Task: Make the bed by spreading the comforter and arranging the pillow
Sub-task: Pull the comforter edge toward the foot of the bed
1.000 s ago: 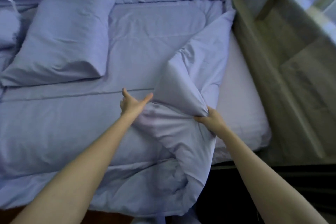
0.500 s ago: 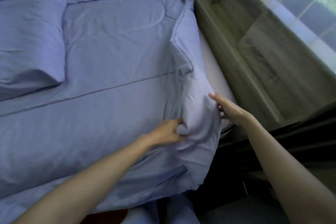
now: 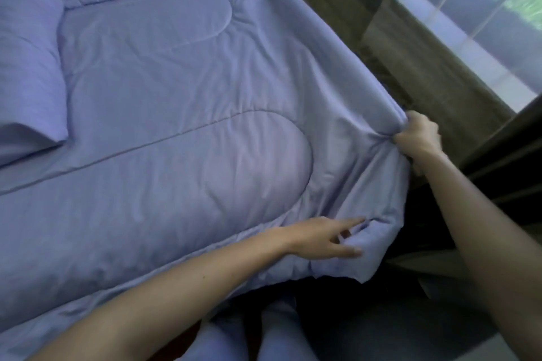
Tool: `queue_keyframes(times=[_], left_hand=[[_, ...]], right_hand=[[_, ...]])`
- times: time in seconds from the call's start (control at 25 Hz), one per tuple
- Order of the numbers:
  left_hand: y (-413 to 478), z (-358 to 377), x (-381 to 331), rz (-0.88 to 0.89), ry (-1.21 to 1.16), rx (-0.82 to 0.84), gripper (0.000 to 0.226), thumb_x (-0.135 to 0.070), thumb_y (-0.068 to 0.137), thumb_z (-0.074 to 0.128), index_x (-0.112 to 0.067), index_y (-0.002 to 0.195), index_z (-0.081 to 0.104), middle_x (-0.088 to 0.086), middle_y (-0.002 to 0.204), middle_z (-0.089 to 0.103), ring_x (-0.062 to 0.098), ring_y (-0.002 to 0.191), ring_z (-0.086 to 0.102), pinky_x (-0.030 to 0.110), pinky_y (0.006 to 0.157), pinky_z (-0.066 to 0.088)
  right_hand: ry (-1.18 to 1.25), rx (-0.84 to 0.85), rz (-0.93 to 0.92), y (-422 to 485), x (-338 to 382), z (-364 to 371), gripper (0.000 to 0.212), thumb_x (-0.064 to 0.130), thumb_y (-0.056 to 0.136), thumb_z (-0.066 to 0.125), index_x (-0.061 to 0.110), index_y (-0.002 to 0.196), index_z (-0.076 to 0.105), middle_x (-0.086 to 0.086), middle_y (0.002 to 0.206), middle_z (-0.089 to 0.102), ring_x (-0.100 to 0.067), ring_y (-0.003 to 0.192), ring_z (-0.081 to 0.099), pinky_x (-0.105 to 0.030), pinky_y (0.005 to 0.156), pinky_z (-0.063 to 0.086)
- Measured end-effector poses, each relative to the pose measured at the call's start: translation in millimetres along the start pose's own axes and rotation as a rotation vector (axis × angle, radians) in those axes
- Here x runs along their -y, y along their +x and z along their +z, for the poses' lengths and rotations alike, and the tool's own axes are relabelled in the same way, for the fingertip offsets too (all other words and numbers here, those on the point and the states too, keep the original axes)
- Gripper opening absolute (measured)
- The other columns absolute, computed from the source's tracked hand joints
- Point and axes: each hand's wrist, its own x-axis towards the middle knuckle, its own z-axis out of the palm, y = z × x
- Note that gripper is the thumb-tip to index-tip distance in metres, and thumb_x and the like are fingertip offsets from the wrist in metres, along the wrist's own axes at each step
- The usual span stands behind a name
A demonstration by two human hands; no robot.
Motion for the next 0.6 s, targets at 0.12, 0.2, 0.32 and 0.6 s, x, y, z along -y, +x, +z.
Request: queue_keyframes(times=[0.12, 0.2, 0.32, 0.6], left_hand=[[-5, -10, 26, -0.048, -0.014, -0.072, 0.058, -0.028, 0.094, 0.053, -0.023, 0.147, 0.030, -0.002, 0.120, 0.066, 0.015, 0.104, 0.063, 0.019, 0.090, 0.043], [-12, -20, 51, -0.147, 0.011, -0.119, 0.050, -0.024, 0.095, 0.050, -0.024, 0.143, 0.037, -0.004, 0.119, 0.067, 0.015, 0.106, 0.062, 0.021, 0.087, 0.042], [-27, -34, 88, -0.321, 0.085, -0.142, 0.045, -0.022, 0.094, 0.047, -0.023, 0.139, 0.045, -0.001, 0.122, 0.066, 0.020, 0.111, 0.061, 0.029, 0.093, 0.045], [-101, -70, 134, -0.681, 0.310, -0.188, 0.048, -0.025, 0.095, 0.041, -0.022, 0.143, 0.036, 0.002, 0.142, 0.048, 0.023, 0.128, 0.048, 0.034, 0.102, 0.039]], right_hand=[[-0.133, -0.116, 0.003, 4, -40, 11, 0.036, 0.003, 0.086, 0.045, 0.008, 0.122, 0.048, -0.029, 0.120, 0.051, -0.048, 0.108, 0.051, -0.049, 0.088, 0.046], [-0.209, 0.004, -0.176, -5, -52, 41, 0.043, 0.007, 0.092, 0.042, 0.008, 0.135, 0.042, -0.026, 0.136, 0.042, -0.044, 0.120, 0.045, -0.050, 0.096, 0.043], [-0.468, 0.505, -0.156, -31, -78, 95, 0.061, 0.026, 0.101, 0.039, 0.004, 0.150, 0.013, -0.019, 0.158, 0.014, -0.037, 0.144, 0.018, -0.035, 0.113, 0.025], [-0.381, 0.557, -0.090, -1, -67, 123, 0.040, 0.028, 0.097, 0.040, 0.001, 0.124, 0.054, -0.023, 0.135, 0.052, -0.031, 0.118, 0.052, -0.032, 0.098, 0.040]])
